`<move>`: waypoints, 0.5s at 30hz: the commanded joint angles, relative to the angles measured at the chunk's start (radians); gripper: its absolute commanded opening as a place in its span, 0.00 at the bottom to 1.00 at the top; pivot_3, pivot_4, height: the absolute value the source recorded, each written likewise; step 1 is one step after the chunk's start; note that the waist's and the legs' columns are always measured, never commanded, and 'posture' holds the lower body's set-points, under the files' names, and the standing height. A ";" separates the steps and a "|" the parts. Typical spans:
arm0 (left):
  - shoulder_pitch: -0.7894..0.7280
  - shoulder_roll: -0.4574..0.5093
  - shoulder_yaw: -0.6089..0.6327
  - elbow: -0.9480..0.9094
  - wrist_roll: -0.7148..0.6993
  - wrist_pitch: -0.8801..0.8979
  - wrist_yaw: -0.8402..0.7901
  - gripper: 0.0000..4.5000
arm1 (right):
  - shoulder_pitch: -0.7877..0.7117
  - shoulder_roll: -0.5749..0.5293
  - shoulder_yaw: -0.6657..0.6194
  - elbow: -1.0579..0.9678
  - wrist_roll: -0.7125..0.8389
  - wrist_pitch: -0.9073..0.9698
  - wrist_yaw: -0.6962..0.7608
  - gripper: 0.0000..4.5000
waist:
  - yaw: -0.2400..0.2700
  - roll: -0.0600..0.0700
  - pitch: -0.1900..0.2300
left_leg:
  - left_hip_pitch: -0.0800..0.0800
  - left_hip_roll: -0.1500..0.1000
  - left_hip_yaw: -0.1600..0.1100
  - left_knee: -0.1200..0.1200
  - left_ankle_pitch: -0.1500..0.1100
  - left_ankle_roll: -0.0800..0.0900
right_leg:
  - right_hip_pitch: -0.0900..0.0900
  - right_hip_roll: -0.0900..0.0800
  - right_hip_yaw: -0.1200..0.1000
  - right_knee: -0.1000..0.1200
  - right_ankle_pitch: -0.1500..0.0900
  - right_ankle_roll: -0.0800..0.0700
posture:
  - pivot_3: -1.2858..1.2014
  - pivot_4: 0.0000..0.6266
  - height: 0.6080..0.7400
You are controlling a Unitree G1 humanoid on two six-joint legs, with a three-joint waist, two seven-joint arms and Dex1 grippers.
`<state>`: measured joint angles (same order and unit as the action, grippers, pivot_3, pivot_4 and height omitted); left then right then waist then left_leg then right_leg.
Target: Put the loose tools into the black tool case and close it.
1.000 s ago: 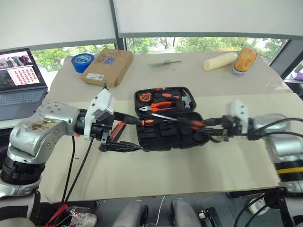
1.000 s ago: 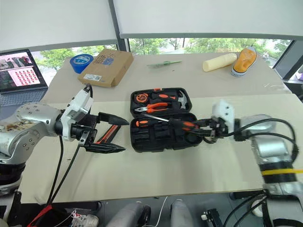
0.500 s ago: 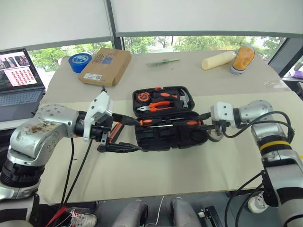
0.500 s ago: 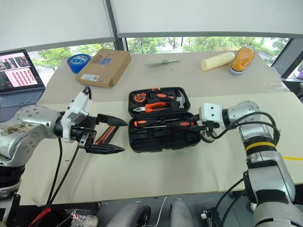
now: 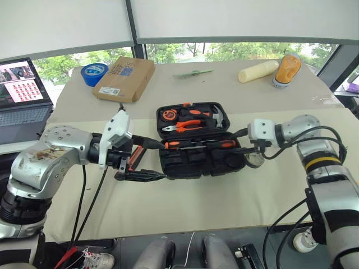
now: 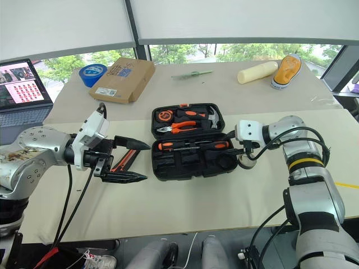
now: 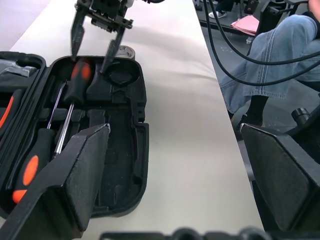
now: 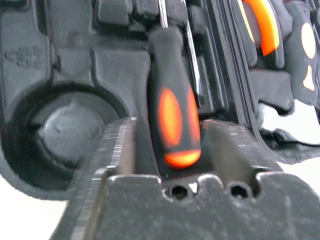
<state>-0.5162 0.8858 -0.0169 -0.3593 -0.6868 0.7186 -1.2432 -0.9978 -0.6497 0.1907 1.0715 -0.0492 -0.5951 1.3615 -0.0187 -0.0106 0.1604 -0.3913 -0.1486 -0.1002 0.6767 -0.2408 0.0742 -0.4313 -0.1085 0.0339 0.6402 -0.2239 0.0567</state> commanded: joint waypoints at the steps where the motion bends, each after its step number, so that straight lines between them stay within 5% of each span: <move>1: -0.014 0.015 0.024 -0.022 0.006 -0.027 0.000 1.00 | -0.034 0.017 -0.064 -0.084 0.089 0.094 0.032 0.96 | -0.001 0.000 0.000 | 0.000 0.001 0.000 0.000 0.000 0.000 | 0.000 0.001 0.000 0.000 0.000 0.000 | 0.52 0.24 0.96; 5: -0.021 0.008 0.013 -0.011 0.019 -0.038 -0.002 1.00 | -0.003 0.053 -0.085 -0.182 0.137 0.229 0.033 0.87 | 0.000 0.000 0.000 | -0.001 0.004 0.000 0.000 0.000 0.000 | -0.002 0.003 0.000 0.001 0.000 -0.001 | 0.52 0.24 0.96; 15: -0.027 0.001 0.001 0.010 0.036 -0.058 -0.008 1.00 | 0.092 0.083 -0.069 -0.294 0.111 0.323 -0.046 0.10 | 0.003 0.000 0.000 | -0.004 0.006 0.001 0.001 0.000 -0.001 | -0.006 0.005 0.000 0.001 0.002 -0.004 | 0.52 0.24 0.96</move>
<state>-0.5213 0.8830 -0.0213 -0.3430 -0.6566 0.6789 -1.2475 -0.8977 -0.5673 0.1367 0.8182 0.0589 -0.2777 1.3362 -0.0152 -0.0105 0.1604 -0.3957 -0.1429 -0.0995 0.6773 -0.2403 0.0728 -0.4376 -0.1034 0.0336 0.6417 -0.2222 0.0528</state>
